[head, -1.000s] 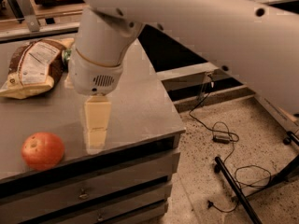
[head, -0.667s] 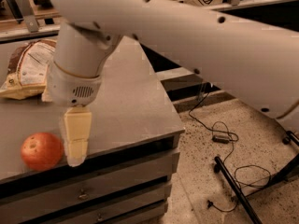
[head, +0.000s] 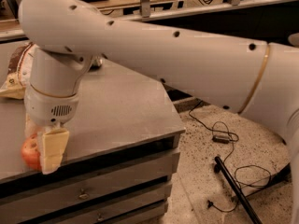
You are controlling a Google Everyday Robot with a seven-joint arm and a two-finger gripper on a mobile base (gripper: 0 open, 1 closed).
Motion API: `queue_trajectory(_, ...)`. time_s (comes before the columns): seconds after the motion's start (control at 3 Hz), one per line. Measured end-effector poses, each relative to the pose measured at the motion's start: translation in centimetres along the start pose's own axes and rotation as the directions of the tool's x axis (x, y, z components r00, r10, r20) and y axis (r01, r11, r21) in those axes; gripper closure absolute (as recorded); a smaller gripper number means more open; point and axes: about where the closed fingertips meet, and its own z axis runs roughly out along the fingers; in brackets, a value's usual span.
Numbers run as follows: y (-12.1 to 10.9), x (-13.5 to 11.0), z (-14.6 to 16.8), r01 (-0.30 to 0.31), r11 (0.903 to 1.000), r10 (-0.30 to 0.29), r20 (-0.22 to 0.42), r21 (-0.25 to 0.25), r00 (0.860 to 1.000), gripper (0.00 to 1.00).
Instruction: Pick apple
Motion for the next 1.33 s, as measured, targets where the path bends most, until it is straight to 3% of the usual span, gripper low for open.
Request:
queue_trajectory(0.33, 0.0, -1.1, 1.4, 0.019, 0.9988, -0.018, 0.010, -0.044, 1.000, 0.65)
queue_trajectory(0.67, 0.2, -2.0, 1.1, 0.032, 0.9966, -0.030, 0.037, -0.076, 0.999, 0.88)
queue_trajectory(1.0, -0.4, 0.4, -3.8, -0.010, 0.9996, 0.011, 0.059, -0.027, 0.998, 1.00)
queue_trajectory(1.33, -1.5, 0.3, -6.7, -0.012, 0.9994, 0.010, 0.074, 0.032, 0.997, 1.00)
